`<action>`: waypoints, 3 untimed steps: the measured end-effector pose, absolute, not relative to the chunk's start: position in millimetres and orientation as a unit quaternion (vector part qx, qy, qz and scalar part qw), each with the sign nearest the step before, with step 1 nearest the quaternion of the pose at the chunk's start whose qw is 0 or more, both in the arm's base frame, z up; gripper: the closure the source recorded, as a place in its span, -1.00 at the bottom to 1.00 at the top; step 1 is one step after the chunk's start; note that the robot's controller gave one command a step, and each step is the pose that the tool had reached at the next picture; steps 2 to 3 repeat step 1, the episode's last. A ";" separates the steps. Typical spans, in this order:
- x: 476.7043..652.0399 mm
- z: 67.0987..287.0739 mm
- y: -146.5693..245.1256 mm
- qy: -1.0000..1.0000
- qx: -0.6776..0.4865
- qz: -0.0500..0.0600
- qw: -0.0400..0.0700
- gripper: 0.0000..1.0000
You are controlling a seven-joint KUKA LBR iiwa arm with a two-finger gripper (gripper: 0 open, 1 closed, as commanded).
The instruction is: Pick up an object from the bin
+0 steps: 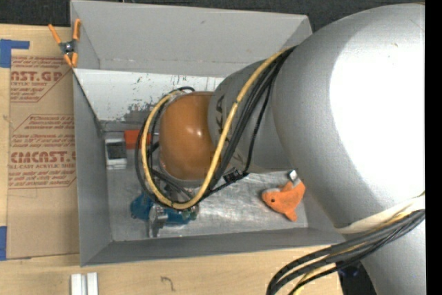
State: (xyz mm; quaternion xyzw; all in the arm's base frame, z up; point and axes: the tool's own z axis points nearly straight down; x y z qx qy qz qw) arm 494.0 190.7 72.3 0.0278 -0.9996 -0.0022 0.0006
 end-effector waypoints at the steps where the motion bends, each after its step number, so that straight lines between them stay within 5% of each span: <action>1: 497.8 216.4 184.6 -0.998 0.059 0.000 0.001 1.00; 3: 497.8 216.4 184.6 -0.998 0.059 0.000 0.001 1.00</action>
Offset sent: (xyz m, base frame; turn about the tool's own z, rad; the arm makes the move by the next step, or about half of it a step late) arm 0.0000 0.0000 0.0000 0.0000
